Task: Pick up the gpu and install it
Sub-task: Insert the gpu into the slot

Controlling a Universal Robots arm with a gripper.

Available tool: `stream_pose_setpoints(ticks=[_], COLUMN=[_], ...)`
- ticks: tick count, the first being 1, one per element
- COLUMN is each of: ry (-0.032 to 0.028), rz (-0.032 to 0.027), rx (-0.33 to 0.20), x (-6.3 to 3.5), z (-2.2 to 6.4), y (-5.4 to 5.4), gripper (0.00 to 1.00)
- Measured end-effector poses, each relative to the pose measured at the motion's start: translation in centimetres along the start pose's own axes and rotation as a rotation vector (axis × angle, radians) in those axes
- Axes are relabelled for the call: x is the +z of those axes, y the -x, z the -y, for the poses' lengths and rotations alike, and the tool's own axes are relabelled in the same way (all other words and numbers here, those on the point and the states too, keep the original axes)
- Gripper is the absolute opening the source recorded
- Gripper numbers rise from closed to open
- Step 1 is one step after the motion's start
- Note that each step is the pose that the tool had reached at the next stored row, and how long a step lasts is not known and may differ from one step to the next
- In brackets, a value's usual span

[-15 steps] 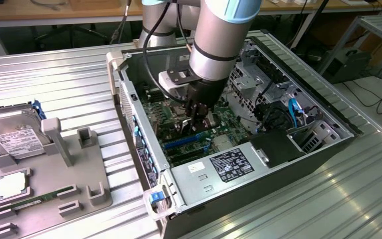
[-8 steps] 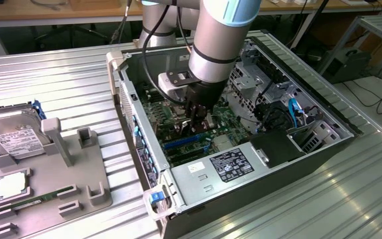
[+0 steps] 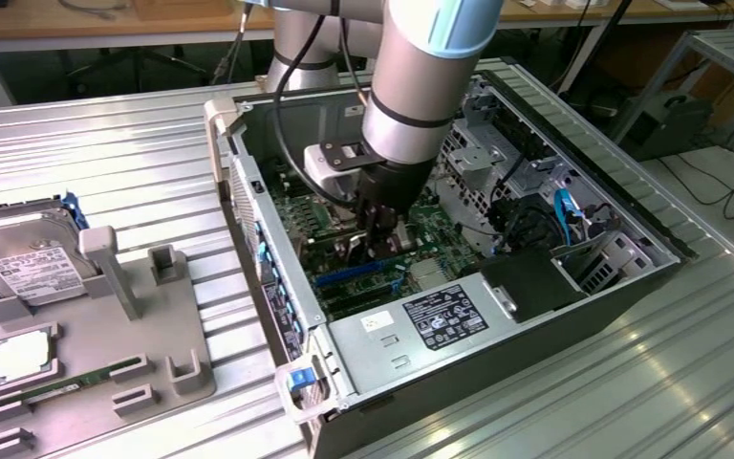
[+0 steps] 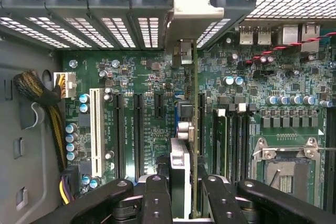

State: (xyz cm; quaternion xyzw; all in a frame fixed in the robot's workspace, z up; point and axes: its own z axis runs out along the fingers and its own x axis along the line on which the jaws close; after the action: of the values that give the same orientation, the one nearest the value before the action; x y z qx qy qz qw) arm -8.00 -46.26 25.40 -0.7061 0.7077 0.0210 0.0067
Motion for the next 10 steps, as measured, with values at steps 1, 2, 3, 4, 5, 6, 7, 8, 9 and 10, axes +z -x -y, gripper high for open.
stream_pose_setpoints(ticks=[1,2,3,4,5,6,7,8,9,10], ry=[0.0,0.0,0.0,0.0,0.0001,0.0001,0.0001,0.0,0.0,0.0001], rz=[0.0,-0.0001,0.0,0.0,-0.0002,-0.0002,-0.0001,0.0,-0.0001,-0.0001], rx=[0.0,0.0,0.0,0.0,0.0,0.0,0.0,0.0,0.0,0.0], x=[0.05,0.09,0.15,0.21,0.24,0.27,0.31,0.33,0.35,0.37], z=[-0.04,-0.06,-0.08,-0.08,-0.08,-0.09,-0.14,-0.17,-0.18,-0.18], y=[-0.01,-0.01,-0.01,-0.01,-0.03,-0.03,-0.03,-0.03,-0.04,-0.04], gripper=[0.28,0.28,0.28,0.28,0.28,0.28,0.28,0.28,0.28,0.28])
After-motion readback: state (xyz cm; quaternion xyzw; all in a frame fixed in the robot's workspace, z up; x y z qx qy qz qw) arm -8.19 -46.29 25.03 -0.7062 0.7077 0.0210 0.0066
